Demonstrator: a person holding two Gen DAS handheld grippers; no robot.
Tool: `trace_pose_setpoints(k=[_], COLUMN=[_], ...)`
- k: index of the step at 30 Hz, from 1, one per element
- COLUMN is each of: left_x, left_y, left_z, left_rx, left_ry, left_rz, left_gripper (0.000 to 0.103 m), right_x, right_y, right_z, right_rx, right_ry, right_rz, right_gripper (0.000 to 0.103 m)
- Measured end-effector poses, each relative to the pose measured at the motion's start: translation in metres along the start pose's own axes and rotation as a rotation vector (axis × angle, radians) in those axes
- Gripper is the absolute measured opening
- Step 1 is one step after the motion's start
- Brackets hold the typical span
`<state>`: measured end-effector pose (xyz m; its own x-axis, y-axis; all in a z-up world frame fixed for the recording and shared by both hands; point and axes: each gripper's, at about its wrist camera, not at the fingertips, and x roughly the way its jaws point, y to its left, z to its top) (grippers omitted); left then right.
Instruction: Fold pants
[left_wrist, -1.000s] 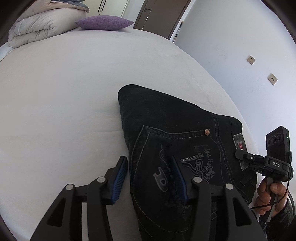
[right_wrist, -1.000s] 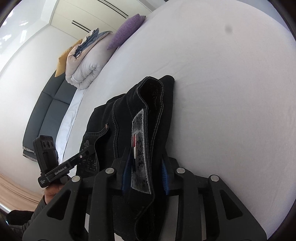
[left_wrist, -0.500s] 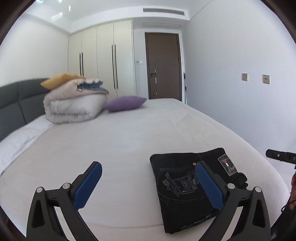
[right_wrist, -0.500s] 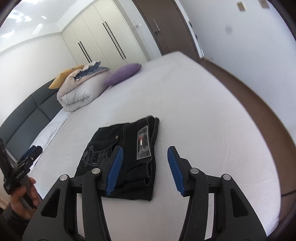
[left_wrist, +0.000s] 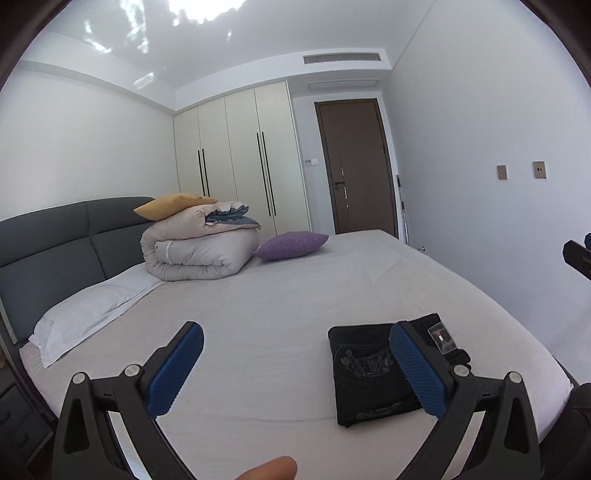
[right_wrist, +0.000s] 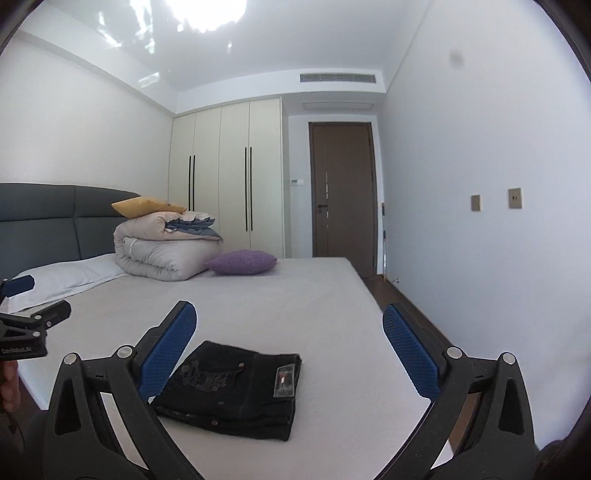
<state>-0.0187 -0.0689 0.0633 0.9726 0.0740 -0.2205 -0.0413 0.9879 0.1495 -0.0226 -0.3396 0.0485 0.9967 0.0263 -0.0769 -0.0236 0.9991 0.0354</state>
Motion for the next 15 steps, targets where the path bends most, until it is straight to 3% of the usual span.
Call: trace_pose_setpoints(k=[4,9,15], left_x=[0.011,0.031,0.040], left_y=[0.005,0.016,0.017], left_z=[-0.018,-0.045,-0.061], left_rx=[-0.026,-0.096,-0.113], left_ry=[0.113,0.257,0.334], left_rz=[0.022,0.022,0.027], left_gripper=[0.103,0.103,0.103], right_x=[-0.006,0.005,0.016], right_y=[0.012,0.016,-0.001], right_z=[-0.005,-0.023,-0.057], right_rx=[0.028,0.067,0.140], right_ry=[0.134,0.299,0.418], right_rz=[0.004,-0.054,-0.111], right_gripper=[0.103,0.103,0.103])
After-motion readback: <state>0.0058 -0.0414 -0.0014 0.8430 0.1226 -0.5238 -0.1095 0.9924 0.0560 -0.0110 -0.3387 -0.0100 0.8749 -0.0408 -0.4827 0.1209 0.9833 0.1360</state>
